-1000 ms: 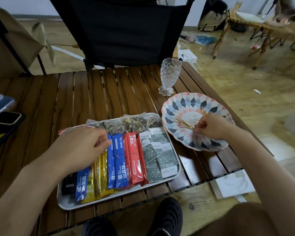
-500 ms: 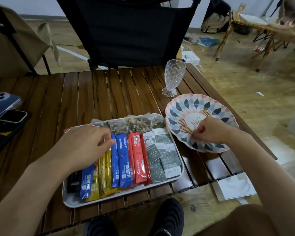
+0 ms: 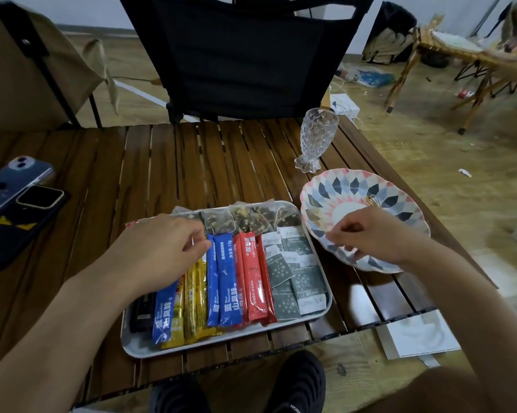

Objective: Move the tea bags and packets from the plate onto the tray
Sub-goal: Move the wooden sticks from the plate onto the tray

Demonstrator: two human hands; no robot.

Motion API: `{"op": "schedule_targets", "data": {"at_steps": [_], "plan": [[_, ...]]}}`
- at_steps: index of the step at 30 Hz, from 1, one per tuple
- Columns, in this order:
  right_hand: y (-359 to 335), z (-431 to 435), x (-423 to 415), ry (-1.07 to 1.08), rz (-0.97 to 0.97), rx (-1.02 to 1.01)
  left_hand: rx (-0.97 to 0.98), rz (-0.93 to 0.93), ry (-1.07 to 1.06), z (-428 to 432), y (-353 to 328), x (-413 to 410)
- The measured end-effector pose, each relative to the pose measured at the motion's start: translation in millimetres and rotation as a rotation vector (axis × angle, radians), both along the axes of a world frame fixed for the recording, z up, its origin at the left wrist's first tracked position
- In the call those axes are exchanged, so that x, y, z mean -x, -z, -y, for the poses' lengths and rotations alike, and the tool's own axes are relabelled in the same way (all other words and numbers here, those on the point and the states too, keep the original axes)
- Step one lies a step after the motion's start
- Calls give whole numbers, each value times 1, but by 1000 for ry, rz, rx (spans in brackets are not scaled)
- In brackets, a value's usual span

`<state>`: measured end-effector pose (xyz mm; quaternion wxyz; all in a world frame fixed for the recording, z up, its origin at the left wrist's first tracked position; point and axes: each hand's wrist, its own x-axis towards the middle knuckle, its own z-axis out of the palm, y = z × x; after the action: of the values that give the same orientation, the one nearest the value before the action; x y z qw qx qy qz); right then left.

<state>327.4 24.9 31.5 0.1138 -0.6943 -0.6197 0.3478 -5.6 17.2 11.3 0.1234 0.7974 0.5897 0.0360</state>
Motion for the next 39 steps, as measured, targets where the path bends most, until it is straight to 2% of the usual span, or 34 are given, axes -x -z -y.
{"op": "schedule_targets", "data": {"at_steps": [4,6,16,23,39], "plan": [[6,17,51,-182,139,72,-10,-1,3,0,-2,0],[14,19,64,-205,201,100,-17,-5,12,1,-2,0],[14,18,65,-87,17,271,-28,7,15,-1,5,4],[17,15,65,-48,-87,277,-27,0,18,-1,6,4],[8,11,51,-48,-86,277,-11,19,22,-1,4,6]]}}
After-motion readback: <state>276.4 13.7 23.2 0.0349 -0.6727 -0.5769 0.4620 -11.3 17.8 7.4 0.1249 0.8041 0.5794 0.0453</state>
